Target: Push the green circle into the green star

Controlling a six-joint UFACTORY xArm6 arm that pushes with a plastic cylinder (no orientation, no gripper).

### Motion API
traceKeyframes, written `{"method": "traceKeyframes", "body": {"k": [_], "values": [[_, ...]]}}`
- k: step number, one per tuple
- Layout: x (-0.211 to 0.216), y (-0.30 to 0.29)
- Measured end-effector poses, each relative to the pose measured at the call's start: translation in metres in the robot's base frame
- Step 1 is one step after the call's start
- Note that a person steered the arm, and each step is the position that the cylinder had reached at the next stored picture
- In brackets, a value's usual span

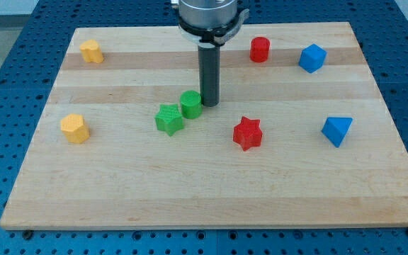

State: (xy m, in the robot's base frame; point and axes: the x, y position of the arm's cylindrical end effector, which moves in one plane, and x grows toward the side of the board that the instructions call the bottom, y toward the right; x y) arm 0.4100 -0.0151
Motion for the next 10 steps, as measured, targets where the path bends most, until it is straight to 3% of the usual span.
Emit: {"method": "traceKeyframes", "body": {"k": [3, 5, 7, 8, 10], "values": [[0.005, -0.019], [-0.099, -0.049], [-0.214, -0.150], [-0.219, -0.172], [-0.199, -0.289]]}}
